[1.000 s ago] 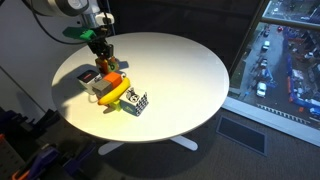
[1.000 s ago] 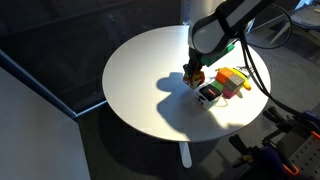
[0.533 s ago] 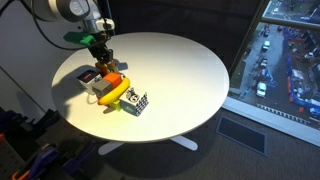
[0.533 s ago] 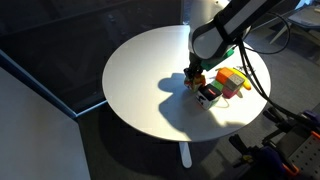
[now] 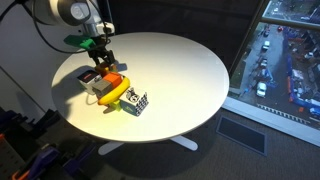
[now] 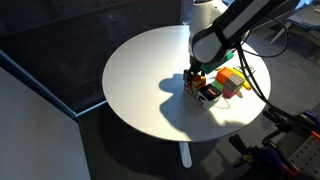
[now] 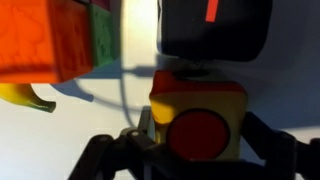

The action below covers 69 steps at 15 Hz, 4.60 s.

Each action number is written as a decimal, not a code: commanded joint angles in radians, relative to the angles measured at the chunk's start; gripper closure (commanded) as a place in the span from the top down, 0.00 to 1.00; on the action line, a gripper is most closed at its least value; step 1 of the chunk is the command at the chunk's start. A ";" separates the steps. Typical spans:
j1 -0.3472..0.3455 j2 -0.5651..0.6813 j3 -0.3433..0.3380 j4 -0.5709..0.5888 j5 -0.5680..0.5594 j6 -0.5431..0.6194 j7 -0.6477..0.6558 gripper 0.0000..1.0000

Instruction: Put the orange toy on the table

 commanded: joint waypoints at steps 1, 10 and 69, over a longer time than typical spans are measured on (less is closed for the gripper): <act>0.015 -0.013 -0.013 -0.007 -0.001 -0.011 0.030 1.00; -0.012 -0.092 0.025 -0.027 0.059 -0.033 0.004 1.00; -0.050 -0.916 0.047 -0.379 0.098 -0.603 -0.128 1.00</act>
